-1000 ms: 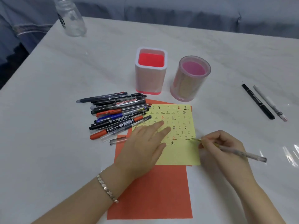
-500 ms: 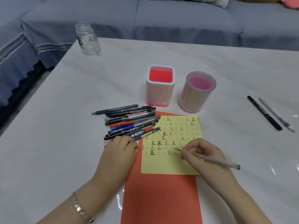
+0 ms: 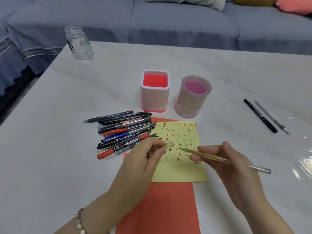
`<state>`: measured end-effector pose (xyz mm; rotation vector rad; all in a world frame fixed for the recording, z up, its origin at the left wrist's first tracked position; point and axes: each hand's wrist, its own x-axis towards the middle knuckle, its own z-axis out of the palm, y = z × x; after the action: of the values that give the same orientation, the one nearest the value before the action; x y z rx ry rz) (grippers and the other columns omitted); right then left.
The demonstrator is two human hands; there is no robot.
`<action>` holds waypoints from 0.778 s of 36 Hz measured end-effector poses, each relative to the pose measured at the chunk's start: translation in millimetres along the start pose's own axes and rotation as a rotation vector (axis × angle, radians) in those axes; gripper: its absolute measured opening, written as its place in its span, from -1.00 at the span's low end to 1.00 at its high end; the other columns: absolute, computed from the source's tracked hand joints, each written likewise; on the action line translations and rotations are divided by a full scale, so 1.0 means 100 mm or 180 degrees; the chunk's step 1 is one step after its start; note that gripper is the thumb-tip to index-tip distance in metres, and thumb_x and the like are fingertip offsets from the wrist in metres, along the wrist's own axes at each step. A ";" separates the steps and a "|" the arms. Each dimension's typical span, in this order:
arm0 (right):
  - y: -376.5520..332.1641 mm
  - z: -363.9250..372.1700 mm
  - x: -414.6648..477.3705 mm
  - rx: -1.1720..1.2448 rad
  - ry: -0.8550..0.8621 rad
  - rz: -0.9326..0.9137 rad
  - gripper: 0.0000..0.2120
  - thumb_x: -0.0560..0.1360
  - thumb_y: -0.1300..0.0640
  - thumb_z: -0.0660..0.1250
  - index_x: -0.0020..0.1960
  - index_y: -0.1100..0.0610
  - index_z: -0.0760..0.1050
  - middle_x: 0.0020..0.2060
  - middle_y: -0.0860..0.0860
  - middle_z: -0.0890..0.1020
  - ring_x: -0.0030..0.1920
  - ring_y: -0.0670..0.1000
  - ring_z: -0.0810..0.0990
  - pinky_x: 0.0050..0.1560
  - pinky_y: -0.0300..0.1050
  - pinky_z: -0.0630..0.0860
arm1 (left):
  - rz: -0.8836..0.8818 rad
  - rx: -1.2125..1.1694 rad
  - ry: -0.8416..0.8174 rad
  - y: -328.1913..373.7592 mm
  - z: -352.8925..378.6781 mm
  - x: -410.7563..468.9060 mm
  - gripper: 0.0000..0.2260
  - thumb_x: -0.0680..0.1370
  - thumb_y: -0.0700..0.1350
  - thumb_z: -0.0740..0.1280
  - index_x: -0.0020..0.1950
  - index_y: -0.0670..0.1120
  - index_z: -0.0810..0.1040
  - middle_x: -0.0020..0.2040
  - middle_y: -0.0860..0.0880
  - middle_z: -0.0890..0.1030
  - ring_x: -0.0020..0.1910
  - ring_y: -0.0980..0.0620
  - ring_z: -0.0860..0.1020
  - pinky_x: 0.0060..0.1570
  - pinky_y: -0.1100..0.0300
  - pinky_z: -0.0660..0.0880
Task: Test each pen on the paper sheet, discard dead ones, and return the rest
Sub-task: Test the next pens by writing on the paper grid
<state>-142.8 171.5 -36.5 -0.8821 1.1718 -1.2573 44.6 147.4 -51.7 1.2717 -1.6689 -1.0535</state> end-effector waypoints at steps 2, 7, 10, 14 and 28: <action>-0.01 0.00 -0.01 0.0001 0.0002 -0.0007 -0.38 0.17 -0.39 0.37 -0.17 0.15 0.68 -0.28 0.25 0.67 -0.09 0.14 0.67 0.00 -0.23 0.54 | 0.0012 -0.0003 -0.0016 0.00 0.01 0.01 -0.78 0.40 0.18 0.12 -0.06 0.20 0.48 -0.07 0.25 0.55 -0.03 0.21 0.51 -0.08 0.38 0.42; -0.03 0.01 -0.01 -0.0001 0.0021 -0.0090 -0.40 0.18 -0.39 0.37 -0.17 0.15 0.68 -0.29 0.24 0.68 -0.08 0.15 0.67 0.00 -0.23 0.54 | 0.0035 0.0078 -0.0050 -0.01 0.02 0.02 -0.77 0.42 0.19 0.11 -0.05 0.20 0.49 -0.10 0.22 0.56 0.00 0.21 0.51 -0.06 0.37 0.42; -0.04 0.01 -0.01 -0.0016 0.0028 -0.0115 -0.40 0.20 -0.38 0.35 -0.15 0.14 0.68 -0.28 0.24 0.68 -0.07 0.15 0.67 0.03 -0.20 0.53 | 0.0055 0.0159 -0.0081 -0.03 0.02 0.03 -0.81 0.45 0.14 0.13 -0.04 0.18 0.50 -0.08 0.19 0.56 0.00 0.20 0.50 -0.07 0.40 0.40; -0.03 -0.01 0.00 -0.0093 0.0034 -0.0126 -0.40 0.19 -0.40 0.35 -0.16 0.13 0.68 -0.28 0.23 0.68 -0.06 0.16 0.66 0.08 -0.15 0.53 | 0.0062 0.0189 -0.0120 -0.04 0.02 0.03 -0.83 0.47 0.09 0.15 -0.03 0.18 0.50 -0.07 0.17 0.57 0.00 0.19 0.50 -0.06 0.41 0.39; -0.07 0.09 0.02 -0.0460 0.0185 -0.0025 -0.71 0.40 -0.01 0.14 -0.30 0.22 0.38 -0.58 0.06 0.46 -0.51 -0.07 0.34 -0.47 -0.37 0.33 | 0.0808 0.0953 -0.0337 -0.05 0.07 0.04 -0.76 0.56 0.02 0.09 0.03 0.00 0.50 -0.10 0.27 0.42 -0.07 0.26 0.37 -0.02 0.45 0.30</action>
<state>-136.1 167.8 -28.5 -0.9624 1.3195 -1.2229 39.1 143.5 -58.5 1.1614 -2.0660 -0.7494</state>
